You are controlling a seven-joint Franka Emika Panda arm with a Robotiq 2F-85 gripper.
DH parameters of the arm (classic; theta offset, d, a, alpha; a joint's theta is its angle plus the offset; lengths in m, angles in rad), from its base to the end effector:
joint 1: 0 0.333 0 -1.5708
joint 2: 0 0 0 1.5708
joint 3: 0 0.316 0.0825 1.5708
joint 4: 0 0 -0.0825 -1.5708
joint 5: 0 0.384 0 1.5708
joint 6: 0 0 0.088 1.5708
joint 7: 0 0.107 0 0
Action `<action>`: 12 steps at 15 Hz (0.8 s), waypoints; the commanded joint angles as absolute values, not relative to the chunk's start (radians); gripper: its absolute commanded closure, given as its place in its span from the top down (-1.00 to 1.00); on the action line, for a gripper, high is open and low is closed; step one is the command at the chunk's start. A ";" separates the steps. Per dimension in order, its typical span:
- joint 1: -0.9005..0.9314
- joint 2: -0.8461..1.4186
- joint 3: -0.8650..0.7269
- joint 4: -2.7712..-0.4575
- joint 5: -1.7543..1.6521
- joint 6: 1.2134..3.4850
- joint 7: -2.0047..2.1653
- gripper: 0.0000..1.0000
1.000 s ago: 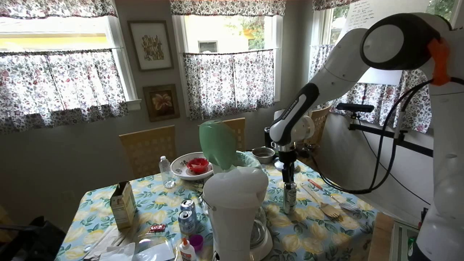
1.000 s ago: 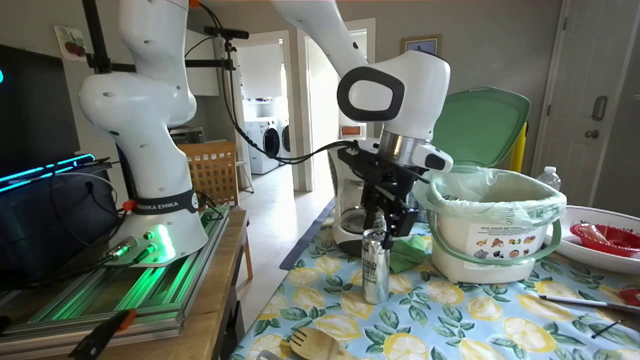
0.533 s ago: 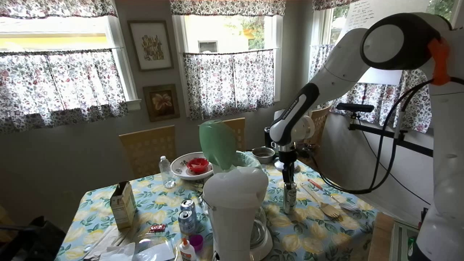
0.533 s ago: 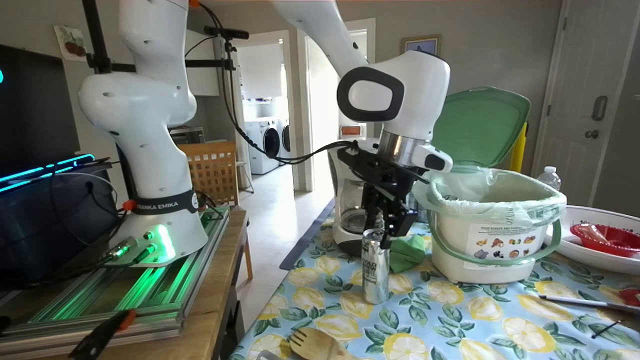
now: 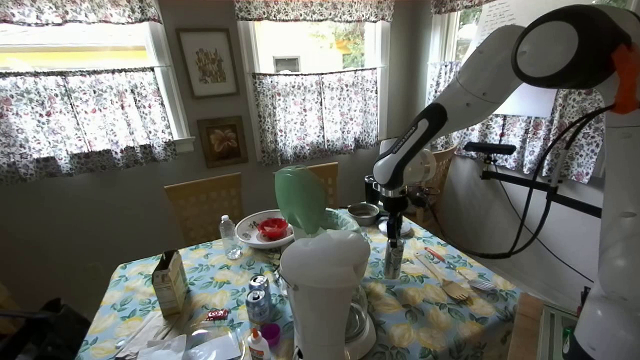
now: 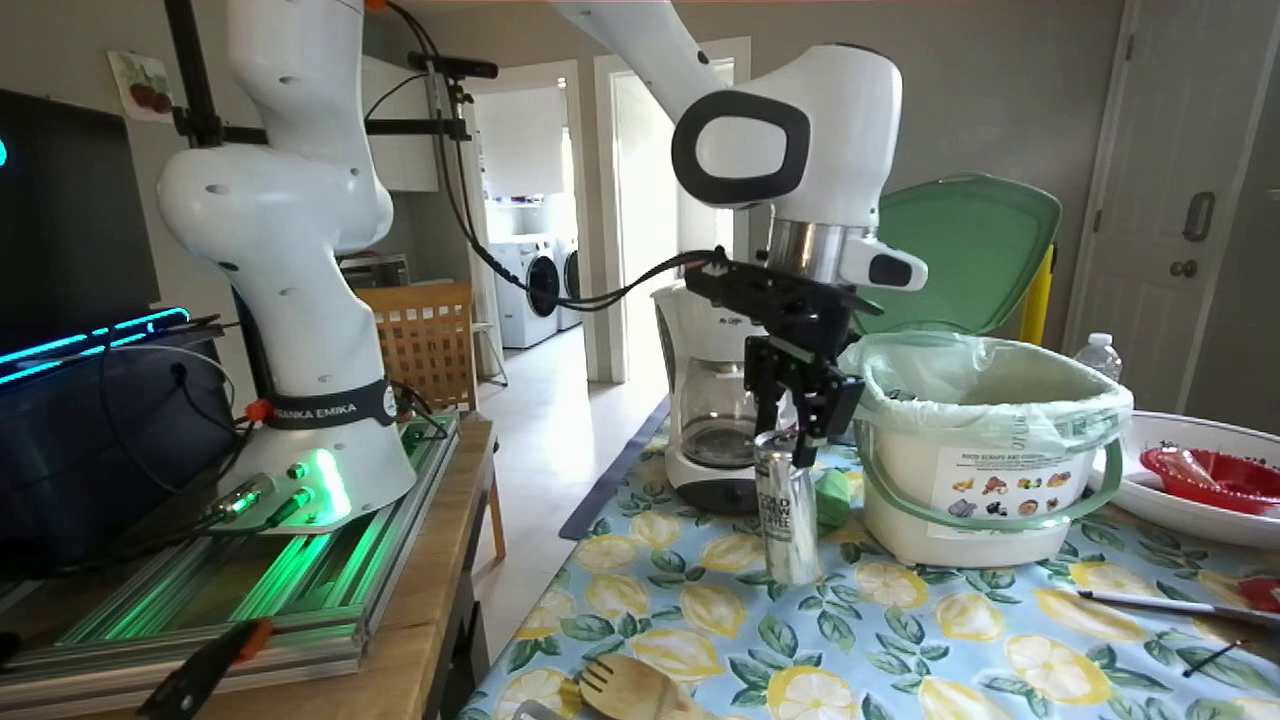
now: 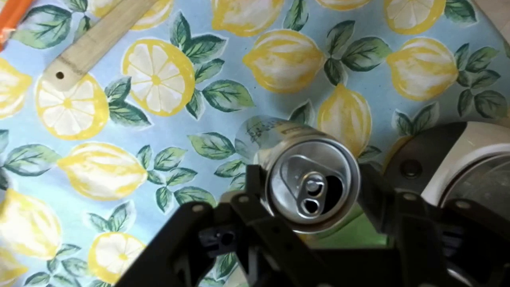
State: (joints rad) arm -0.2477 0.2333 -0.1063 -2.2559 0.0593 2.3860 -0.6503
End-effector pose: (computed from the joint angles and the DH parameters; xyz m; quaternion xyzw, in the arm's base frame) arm 0.4959 -0.1832 0.2515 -0.9907 -0.1258 0.0411 0.0304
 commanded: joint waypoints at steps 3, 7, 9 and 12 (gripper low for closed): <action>-0.253 0.146 -0.137 -2.266 0.027 2.431 -0.654 -0.27; -0.254 0.108 -0.158 -2.262 0.029 2.510 -0.656 -0.27; -0.252 0.099 -0.166 -2.257 0.025 2.552 -0.651 -0.27; -0.248 0.093 -0.172 -2.242 0.013 2.607 -0.640 -0.27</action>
State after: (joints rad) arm -0.2513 0.1136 -0.1637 -2.2450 0.0522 2.5638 -0.6510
